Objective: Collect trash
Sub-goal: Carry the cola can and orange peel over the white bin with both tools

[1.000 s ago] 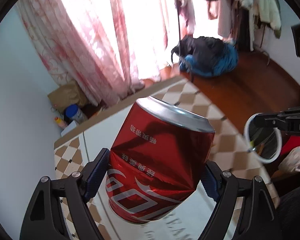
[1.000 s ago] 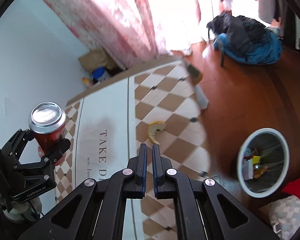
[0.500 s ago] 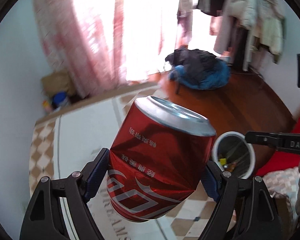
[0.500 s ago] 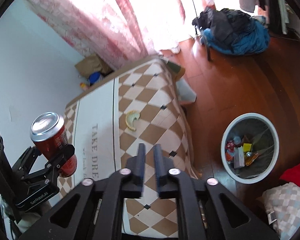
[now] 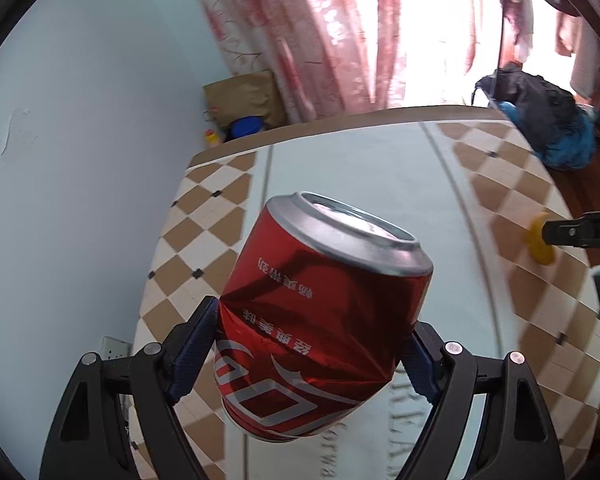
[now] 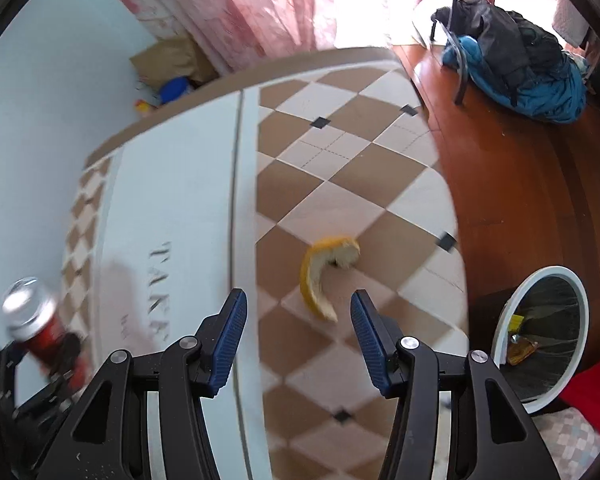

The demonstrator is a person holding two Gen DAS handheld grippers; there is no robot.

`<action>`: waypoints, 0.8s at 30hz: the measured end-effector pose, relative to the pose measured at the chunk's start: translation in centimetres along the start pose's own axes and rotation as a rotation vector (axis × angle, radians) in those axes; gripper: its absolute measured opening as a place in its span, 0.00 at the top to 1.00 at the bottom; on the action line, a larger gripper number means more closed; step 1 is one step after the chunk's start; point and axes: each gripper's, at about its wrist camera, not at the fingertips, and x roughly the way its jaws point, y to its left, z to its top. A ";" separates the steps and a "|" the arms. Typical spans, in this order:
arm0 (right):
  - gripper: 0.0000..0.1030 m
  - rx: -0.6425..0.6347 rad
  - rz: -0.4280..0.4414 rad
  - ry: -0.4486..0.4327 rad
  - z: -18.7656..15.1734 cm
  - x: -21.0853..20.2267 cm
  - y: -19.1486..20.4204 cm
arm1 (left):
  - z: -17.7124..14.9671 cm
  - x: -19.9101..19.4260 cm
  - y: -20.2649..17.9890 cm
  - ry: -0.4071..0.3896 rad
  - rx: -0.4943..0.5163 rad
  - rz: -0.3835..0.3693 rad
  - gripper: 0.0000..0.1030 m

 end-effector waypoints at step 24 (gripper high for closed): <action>0.93 0.240 0.091 -0.294 -10.0 -18.5 -17.3 | 4.2 -15.1 -14.8 -0.191 0.139 -0.442 0.21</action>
